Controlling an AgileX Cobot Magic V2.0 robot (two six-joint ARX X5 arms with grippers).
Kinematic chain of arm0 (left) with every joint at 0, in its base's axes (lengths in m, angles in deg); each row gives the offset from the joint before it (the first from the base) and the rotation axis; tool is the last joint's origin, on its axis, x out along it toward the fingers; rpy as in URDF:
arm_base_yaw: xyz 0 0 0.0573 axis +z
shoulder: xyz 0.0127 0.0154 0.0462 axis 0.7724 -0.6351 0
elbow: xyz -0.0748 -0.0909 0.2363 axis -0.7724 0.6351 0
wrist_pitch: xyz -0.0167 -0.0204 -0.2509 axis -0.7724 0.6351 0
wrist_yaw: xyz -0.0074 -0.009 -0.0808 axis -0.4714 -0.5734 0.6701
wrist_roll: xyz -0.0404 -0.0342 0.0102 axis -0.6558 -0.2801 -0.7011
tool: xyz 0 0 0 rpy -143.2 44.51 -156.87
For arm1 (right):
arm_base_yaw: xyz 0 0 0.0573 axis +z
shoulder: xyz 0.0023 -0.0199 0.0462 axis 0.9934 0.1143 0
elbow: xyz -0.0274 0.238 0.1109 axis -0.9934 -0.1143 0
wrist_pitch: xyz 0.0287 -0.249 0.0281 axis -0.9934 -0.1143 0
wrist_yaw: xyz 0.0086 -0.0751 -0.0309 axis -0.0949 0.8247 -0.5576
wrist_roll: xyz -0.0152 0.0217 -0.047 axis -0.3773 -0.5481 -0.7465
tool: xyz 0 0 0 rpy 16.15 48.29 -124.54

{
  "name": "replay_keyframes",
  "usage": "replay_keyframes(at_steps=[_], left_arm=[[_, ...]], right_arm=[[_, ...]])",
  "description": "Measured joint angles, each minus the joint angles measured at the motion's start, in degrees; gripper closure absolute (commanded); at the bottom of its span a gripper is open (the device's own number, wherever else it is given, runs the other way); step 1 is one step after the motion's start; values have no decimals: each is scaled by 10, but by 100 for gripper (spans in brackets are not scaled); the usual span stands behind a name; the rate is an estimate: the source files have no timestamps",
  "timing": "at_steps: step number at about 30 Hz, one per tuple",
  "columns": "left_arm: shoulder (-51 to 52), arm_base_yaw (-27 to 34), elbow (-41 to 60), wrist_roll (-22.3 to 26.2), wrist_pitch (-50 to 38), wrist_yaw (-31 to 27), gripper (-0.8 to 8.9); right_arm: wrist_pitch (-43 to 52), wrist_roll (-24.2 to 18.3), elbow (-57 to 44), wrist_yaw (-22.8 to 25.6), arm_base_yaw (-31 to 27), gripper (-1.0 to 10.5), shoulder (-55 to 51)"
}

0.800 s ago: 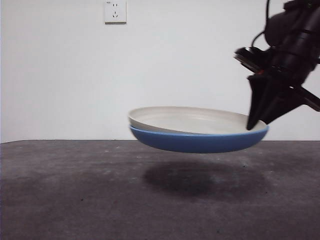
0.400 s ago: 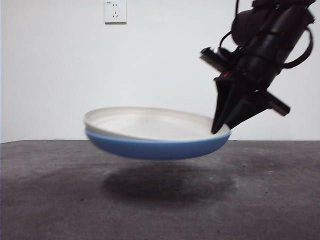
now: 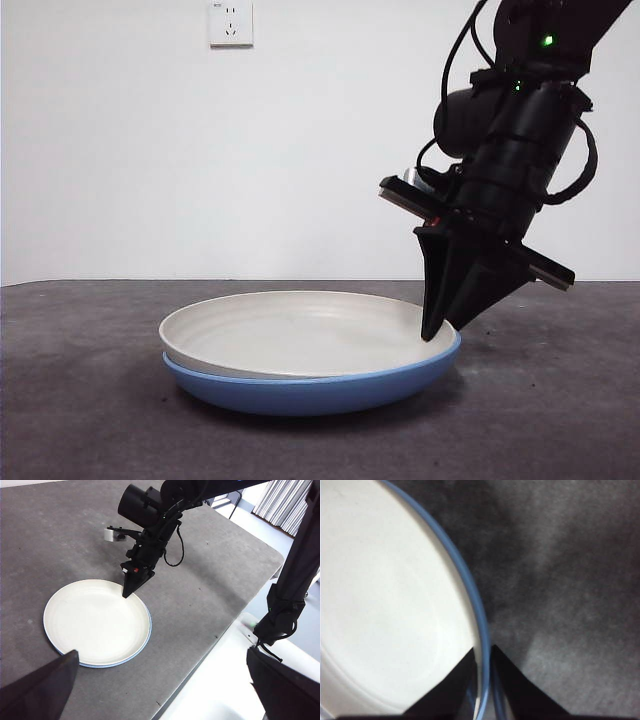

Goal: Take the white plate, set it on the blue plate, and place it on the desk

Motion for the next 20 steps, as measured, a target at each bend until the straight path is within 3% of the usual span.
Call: replay_keyframes(at_steps=[5, 10, 20], left_arm=[[0, 0, 0, 0, 0, 0, 211], [0, 0, 0, 0, 0, 0, 211], [0, 0, 0, 0, 0, 0, 211]], right_arm=[[1, 0, 0, 0, 0, 932, 6], [0, 0, 0, 3, 1, 695, 6], [-36, -1, 12, 35, -3, 520, -43]])
